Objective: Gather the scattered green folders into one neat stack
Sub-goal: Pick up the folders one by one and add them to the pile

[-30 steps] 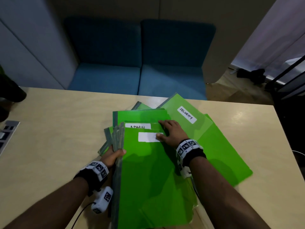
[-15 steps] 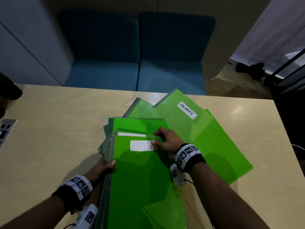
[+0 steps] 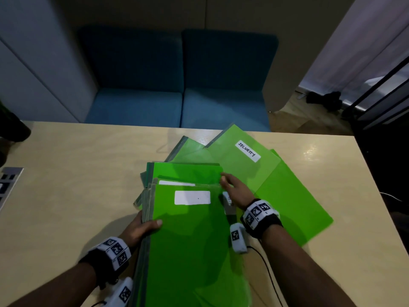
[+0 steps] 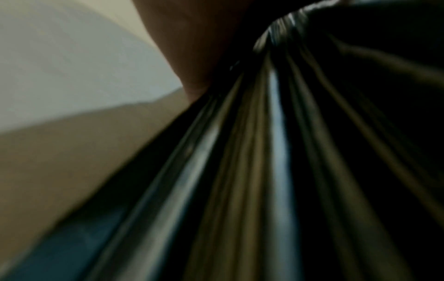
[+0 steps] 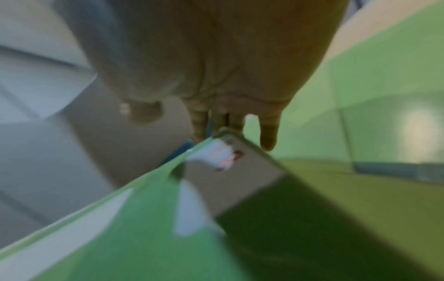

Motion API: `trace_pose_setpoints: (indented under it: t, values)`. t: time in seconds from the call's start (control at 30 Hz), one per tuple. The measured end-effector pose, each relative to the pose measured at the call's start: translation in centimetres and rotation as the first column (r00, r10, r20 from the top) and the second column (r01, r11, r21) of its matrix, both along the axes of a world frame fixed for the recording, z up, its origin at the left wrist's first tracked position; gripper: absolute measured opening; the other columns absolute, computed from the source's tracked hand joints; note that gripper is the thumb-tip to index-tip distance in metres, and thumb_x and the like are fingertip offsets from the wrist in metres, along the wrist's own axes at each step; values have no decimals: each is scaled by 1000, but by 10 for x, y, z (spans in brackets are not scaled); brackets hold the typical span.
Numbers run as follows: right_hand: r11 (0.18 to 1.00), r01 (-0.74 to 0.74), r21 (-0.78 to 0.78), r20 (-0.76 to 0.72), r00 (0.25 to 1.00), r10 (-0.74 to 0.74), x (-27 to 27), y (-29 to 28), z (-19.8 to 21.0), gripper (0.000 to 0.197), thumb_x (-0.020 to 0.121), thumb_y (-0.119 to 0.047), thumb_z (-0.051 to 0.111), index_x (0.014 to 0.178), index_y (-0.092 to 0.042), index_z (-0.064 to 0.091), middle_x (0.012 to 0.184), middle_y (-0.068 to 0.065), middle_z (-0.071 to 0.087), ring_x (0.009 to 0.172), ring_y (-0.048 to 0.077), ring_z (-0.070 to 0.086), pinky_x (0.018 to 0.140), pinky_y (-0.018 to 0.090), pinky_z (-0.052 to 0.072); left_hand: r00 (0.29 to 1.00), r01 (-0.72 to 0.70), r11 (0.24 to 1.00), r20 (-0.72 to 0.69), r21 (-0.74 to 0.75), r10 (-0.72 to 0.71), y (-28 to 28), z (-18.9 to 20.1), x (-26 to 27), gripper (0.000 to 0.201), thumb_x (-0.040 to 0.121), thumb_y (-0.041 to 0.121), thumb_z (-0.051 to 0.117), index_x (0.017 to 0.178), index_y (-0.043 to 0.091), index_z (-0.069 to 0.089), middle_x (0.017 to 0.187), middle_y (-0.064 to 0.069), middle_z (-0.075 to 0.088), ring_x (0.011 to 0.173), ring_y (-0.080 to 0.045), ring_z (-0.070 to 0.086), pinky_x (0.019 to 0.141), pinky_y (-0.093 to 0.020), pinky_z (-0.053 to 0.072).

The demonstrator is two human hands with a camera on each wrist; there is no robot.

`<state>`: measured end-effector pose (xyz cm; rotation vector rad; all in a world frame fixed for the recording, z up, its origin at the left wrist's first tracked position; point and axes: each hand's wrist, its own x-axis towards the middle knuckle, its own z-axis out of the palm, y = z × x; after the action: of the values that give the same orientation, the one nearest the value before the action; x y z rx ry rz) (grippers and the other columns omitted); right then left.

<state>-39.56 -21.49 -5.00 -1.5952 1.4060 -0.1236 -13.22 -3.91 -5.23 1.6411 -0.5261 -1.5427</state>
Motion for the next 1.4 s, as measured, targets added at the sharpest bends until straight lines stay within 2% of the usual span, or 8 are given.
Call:
trace_pose_setpoints:
  t: [0.17,0.3,0.47,0.63,0.87,1.07,1.27,1.4]
  values:
    - [985,168,-40,-288,942,-172,-20,1,-32,45,95,-30,56,131,-4,55,133,18,55,115,31,58,99,38,47,993,-122,992,-2,-44,122,16,1,9,104,22,53,90,114,20,56,104,-7,68,97,-28,64,74,-31,50]
    - [999,27,-27,-497,867,-36,0,11,-32,65,88,-52,60,132,-5,50,135,17,46,124,33,47,103,40,43,973,-229,971,-34,-71,227,34,9,27,63,56,19,74,117,19,57,111,-9,66,103,-31,61,97,-48,43]
    - [996,80,31,-605,795,-46,37,20,-39,96,70,-82,53,124,-3,51,137,18,41,127,36,40,103,51,39,952,-305,951,-1,-45,305,63,6,62,79,64,16,66,140,10,45,131,-12,58,120,-33,53,109,-55,33]
    - [989,147,1,-426,895,-132,71,33,-39,89,71,-52,79,131,-2,36,134,18,49,123,35,51,98,45,48,930,-361,932,-65,15,361,75,-2,83,78,69,11,69,143,13,42,134,-15,56,123,-37,52,107,-58,33]
    - [999,-26,-36,-609,793,-1,79,40,-41,52,82,-36,69,123,-8,55,129,12,54,119,32,51,96,41,49,903,-411,910,-115,52,414,73,-8,99,79,71,14,74,143,10,41,135,-17,54,119,-37,53,104,-54,38]
    - [984,158,87,-407,907,-110,88,37,-37,71,84,-23,74,137,3,35,135,21,52,123,36,53,100,40,46,903,-409,912,-127,40,411,77,-18,111,86,60,21,78,140,13,46,132,-18,58,120,-38,56,106,-59,37]
    - [980,71,-185,-517,841,-159,21,19,-18,35,81,-19,70,106,4,63,93,23,71,91,39,68,77,35,56,898,-432,901,-85,25,433,87,-9,121,61,82,2,66,139,9,45,130,-15,56,117,-32,54,102,-46,39]
    - [985,0,-173,-676,728,-118,-22,24,1,35,78,-26,70,111,-14,62,110,8,69,108,25,65,85,23,51,870,-479,867,-62,136,490,99,-19,141,76,78,23,73,145,11,39,144,-10,47,131,-33,44,110,-48,31]
